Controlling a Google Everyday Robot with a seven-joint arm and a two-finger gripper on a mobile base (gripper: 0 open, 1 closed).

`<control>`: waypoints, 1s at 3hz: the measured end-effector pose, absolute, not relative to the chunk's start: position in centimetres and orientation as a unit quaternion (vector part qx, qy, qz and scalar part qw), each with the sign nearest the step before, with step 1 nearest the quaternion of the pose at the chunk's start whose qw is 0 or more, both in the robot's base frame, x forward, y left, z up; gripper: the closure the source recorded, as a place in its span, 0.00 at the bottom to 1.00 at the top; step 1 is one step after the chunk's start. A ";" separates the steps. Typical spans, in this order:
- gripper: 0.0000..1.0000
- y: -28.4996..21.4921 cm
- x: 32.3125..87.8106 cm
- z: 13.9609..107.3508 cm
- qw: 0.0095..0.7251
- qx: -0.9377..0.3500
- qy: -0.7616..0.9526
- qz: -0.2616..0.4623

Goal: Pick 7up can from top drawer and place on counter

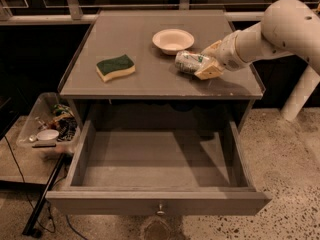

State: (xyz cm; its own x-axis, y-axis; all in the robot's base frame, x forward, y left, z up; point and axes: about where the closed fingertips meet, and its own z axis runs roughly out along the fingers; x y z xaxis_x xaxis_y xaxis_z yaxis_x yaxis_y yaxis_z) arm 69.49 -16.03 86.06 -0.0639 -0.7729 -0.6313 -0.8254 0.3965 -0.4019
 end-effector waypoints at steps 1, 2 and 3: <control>0.82 -16.0 69.5 86.0 0.409 -0.549 0.729 0.032; 0.58 -16.0 69.5 86.0 0.409 -0.549 0.729 0.032; 0.35 -16.0 69.5 86.0 0.409 -0.549 0.729 0.032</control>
Offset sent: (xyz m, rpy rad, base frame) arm -0.0001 0.0001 -0.0002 -0.0001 0.0007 0.0004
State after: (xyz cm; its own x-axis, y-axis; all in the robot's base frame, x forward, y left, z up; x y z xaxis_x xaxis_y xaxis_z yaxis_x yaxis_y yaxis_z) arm 69.48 -16.01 86.03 -0.0640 -0.7730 -0.6312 -0.8259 0.3960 -0.4013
